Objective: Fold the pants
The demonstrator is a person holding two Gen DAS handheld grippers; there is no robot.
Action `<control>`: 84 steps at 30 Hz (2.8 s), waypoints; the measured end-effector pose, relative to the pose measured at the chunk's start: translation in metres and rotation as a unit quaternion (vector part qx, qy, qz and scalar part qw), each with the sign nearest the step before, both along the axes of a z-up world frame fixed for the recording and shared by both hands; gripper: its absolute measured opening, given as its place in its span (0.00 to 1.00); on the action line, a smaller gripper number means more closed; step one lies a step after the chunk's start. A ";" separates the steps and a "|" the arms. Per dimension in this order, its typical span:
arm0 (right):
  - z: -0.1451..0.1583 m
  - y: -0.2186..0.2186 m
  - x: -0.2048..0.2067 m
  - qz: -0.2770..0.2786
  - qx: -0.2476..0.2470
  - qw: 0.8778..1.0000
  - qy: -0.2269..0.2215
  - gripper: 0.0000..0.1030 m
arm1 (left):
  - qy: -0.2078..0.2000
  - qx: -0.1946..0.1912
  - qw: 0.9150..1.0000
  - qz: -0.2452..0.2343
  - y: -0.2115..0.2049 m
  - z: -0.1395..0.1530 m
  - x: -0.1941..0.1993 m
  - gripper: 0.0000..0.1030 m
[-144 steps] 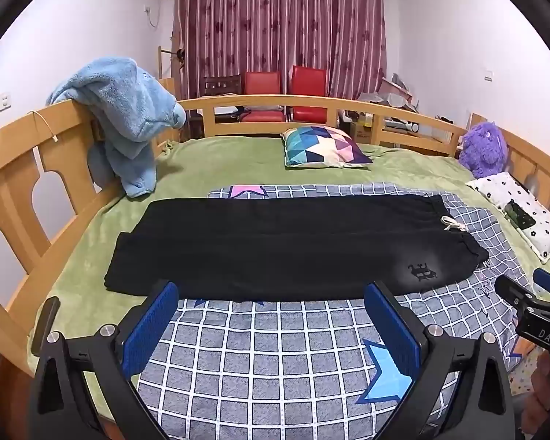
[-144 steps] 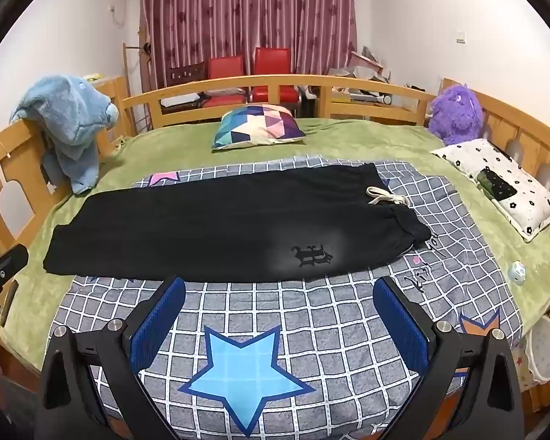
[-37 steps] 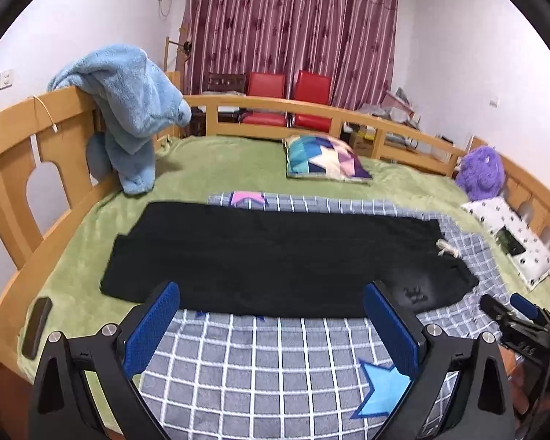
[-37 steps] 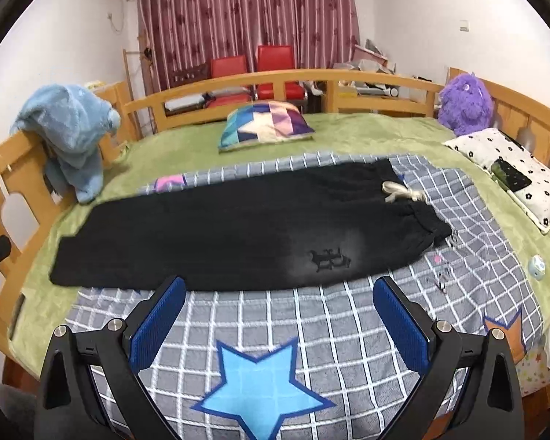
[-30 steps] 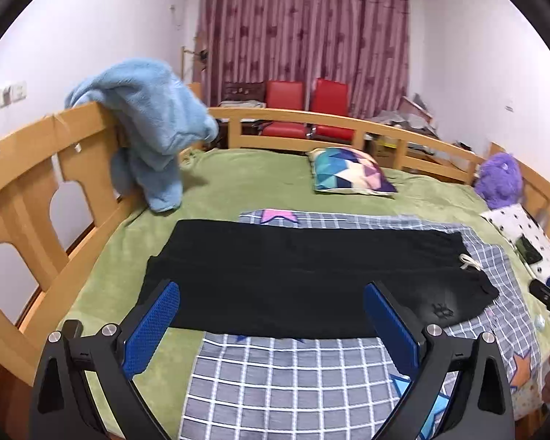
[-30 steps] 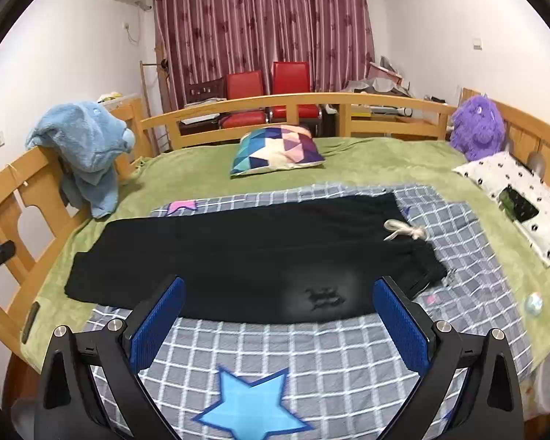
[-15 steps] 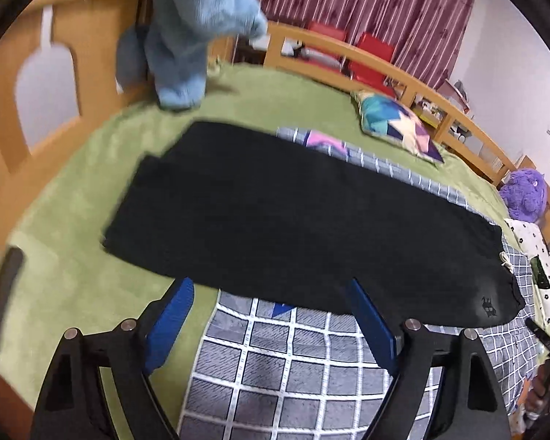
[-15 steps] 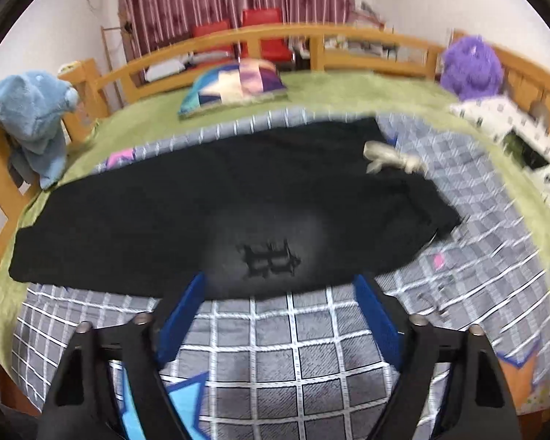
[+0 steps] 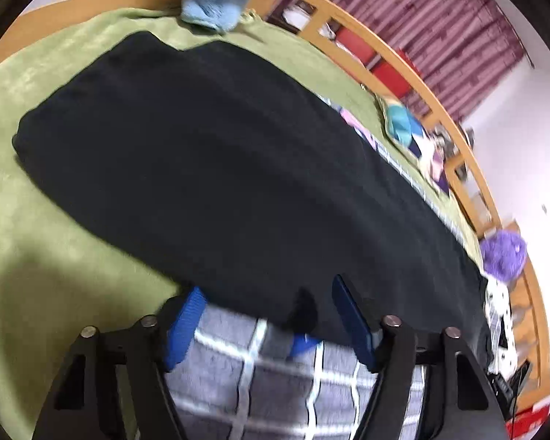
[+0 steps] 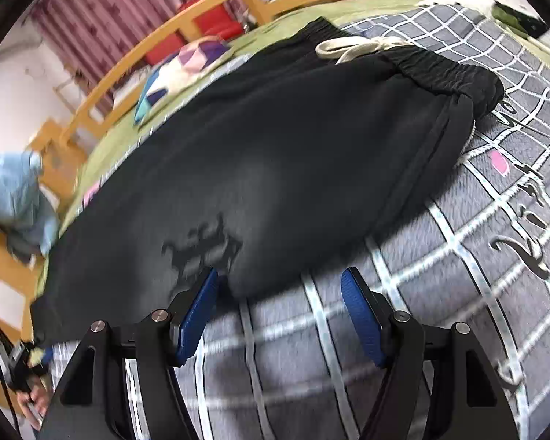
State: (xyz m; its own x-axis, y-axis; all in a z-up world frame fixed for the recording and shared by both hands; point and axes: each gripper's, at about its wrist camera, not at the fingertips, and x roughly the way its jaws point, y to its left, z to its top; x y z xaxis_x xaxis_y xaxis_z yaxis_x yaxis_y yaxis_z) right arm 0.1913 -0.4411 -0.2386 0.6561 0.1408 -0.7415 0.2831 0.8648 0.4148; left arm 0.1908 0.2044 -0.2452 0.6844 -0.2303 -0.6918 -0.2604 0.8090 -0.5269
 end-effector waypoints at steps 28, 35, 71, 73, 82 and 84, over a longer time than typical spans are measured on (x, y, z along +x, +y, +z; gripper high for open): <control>0.113 -0.006 0.232 0.058 -0.070 0.994 -0.059 0.25 | -0.046 0.174 0.984 -0.011 -0.026 0.103 0.214 0.14; 0.090 -0.003 0.244 0.055 -0.079 0.995 -0.035 0.43 | -0.023 0.131 0.991 -0.026 -0.024 0.088 0.208 0.47; 0.022 -0.017 0.061 0.022 -0.069 0.997 0.024 0.60 | -0.034 0.265 0.958 0.101 0.053 0.129 0.160 0.53; 0.024 -0.017 0.060 0.021 -0.063 0.998 0.022 0.60 | -0.037 0.257 0.962 0.084 0.049 0.132 0.150 0.54; 0.036 -0.016 0.050 0.023 -0.031 0.999 -0.003 0.60 | 0.006 0.047 0.997 -0.063 -0.003 0.048 0.063 0.54; 0.034 -0.015 0.049 0.027 -0.022 0.999 -0.003 0.60 | 0.018 0.013 0.997 -0.076 -0.012 0.027 0.059 0.54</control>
State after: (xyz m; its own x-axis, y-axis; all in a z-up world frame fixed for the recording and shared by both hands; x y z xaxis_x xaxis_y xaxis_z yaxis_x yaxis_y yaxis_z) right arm 0.2406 -0.4562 -0.2041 0.6526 0.1432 -0.7440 0.2331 0.8964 0.3770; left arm 0.2496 0.1926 -0.2182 0.6176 -0.3107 -0.7225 -0.1517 0.8543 -0.4971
